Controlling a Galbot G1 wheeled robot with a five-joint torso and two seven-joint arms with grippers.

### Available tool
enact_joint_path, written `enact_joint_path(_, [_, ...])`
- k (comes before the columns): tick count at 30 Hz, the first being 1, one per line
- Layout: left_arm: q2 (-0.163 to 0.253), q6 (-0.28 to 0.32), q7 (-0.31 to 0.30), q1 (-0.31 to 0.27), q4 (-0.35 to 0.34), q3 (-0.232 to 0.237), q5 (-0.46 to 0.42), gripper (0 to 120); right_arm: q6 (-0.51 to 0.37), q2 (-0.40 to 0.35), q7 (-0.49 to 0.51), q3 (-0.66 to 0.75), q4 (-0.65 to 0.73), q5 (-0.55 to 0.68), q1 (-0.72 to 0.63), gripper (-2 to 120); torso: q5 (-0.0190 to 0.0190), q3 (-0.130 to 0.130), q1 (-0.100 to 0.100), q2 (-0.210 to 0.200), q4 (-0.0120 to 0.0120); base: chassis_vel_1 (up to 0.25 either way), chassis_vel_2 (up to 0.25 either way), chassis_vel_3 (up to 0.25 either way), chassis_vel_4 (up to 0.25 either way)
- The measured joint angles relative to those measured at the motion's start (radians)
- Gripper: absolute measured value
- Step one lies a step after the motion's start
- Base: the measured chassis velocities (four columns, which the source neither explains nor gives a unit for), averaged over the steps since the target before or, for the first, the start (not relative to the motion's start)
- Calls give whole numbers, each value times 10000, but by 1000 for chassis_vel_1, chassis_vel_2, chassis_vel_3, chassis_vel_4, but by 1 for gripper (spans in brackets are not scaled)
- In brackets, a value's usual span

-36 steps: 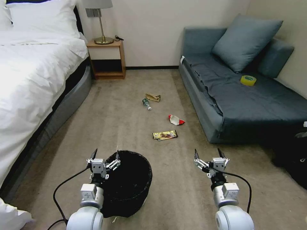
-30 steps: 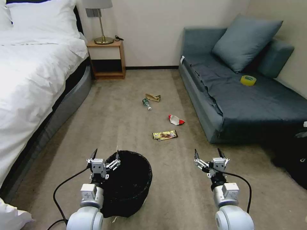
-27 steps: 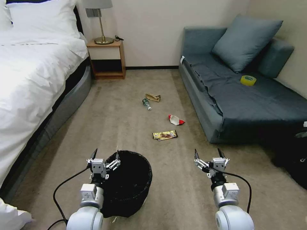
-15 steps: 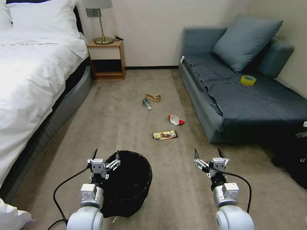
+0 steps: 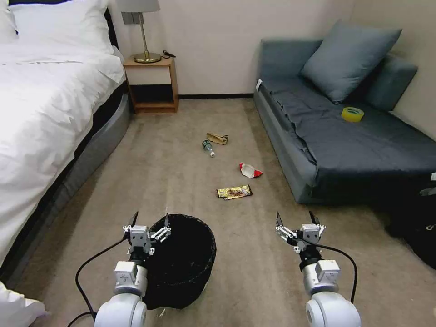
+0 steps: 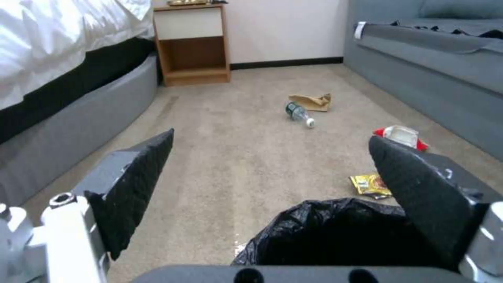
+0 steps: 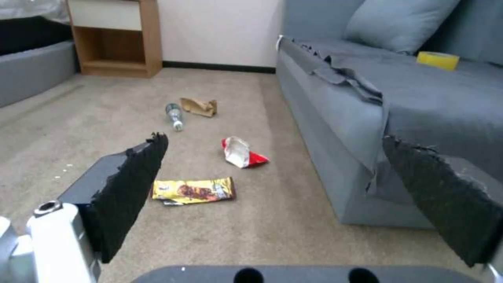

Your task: Pick up the trash bin, then pick up the garbage on the floor and place it into the trash bin.

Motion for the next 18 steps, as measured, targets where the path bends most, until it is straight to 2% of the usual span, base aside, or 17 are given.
enact_joint_path(5, [-10,37,-11,0,-22,-4,-19,100,0,1,7,0,4,-1,-3,100,0,0,0,0,1,0,0,0,0])
enact_joint_path(8, [-268,1012,-561,-22,-800,-164,-396,100,-35,34,171,7,210,-58,-46,100,0,0,0,1,-2,0,0,0,0])
enact_joint_path(9, [-268,1012,-561,-22,-800,-164,-396,100,-35,34,171,7,210,-58,-46,100,0,0,0,1,-2,0,0,0,0])
enact_joint_path(10, [-389,1434,-809,-37,-1141,-230,-557,100,-70,48,257,15,300,-94,-72,100,3,0,0,0,4,0,0,0,0])
enact_joint_path(11, [-462,1741,-1000,-44,-1382,-287,-670,100,-160,112,513,41,597,-200,-155,100,10,0,0,1,1,0,0,0,0])
enact_joint_path(12, [-465,1847,-1095,-46,-1490,-290,-712,100,-256,171,790,75,941,-309,-231,100,0,0,0,1,3,0,0,0,0])
enact_joint_path(14, [-456,1883,-1151,-46,-1547,-294,-727,100,-365,246,1096,113,1307,-434,-329,100,-4,0,0,0,0,0,0,0,0])
enact_joint_path(18, [-407,1903,-1190,-3,-1652,-273,-732,100,-800,529,2329,253,2750,-905,-699,100,-3,-1,0,1,-1,0,0,0,0])
